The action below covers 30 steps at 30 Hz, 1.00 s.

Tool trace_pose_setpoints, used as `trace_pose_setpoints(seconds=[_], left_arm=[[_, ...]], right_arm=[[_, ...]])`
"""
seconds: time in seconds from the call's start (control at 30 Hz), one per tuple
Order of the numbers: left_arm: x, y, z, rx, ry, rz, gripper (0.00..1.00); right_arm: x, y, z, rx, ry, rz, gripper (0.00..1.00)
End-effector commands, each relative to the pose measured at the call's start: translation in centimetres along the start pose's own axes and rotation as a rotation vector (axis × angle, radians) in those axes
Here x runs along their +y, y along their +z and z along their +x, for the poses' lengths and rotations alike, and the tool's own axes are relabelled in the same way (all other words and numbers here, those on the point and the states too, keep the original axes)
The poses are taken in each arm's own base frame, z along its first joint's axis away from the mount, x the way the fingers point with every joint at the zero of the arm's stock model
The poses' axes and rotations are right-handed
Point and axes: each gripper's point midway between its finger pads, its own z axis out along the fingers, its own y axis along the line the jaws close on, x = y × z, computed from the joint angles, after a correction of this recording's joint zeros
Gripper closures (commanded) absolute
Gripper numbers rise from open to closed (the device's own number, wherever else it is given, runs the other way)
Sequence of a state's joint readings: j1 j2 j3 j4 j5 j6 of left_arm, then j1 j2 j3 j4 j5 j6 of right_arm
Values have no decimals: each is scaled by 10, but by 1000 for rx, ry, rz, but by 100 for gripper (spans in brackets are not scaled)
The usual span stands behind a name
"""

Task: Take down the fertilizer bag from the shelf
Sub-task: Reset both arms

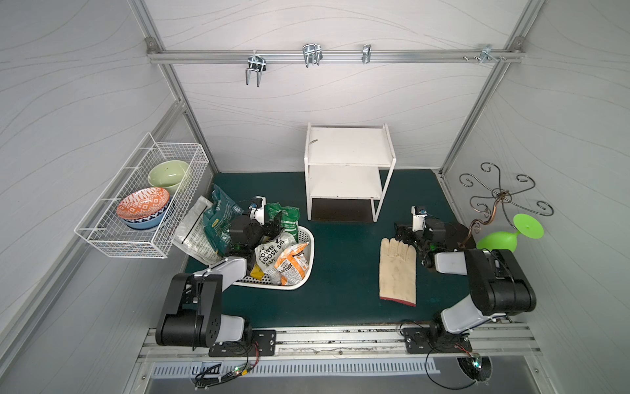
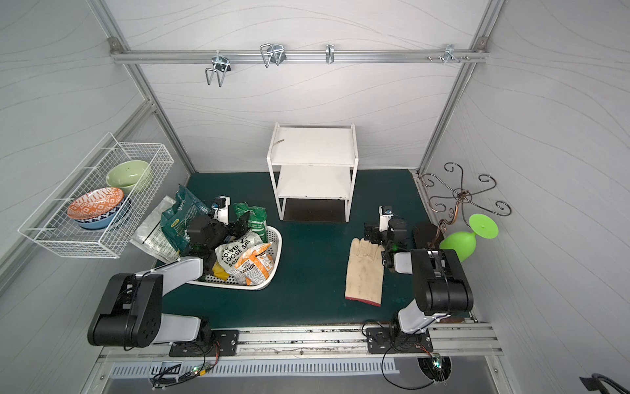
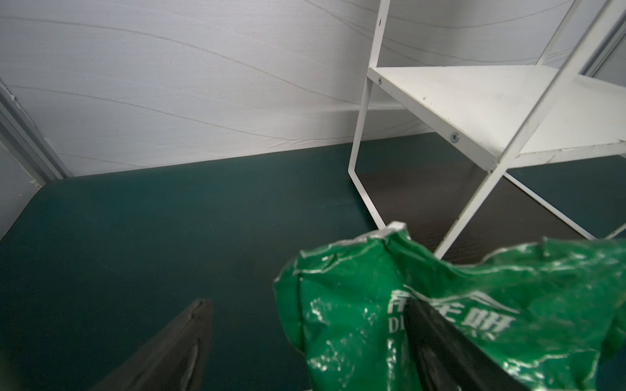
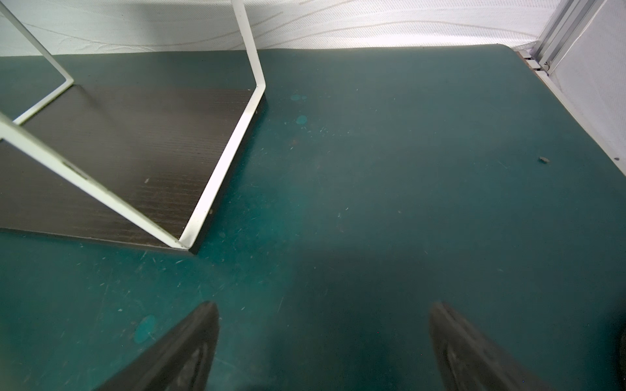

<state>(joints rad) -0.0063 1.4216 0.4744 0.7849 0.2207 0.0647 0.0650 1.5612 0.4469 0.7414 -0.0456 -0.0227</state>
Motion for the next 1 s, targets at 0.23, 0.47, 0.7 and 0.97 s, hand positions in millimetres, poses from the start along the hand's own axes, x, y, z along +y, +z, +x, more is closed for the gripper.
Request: trace_pose_setpoints(seconds=[0.23,0.47,0.7,0.97], left_arm=[[47,-2,60,100,-96,-193,2],[46,-3,62,121,-99,-195,1],[46,-2,62,123,-98,-197,1],[46,-2,62,122,-97,-197,1]], right_arm=[[2,2,-7,-24,8,-12,1],[2,2,-7,-23,6,-10,1],[2,2,-7,-22,6,-9,1],[2,2,-7,-22,4,-9,1]])
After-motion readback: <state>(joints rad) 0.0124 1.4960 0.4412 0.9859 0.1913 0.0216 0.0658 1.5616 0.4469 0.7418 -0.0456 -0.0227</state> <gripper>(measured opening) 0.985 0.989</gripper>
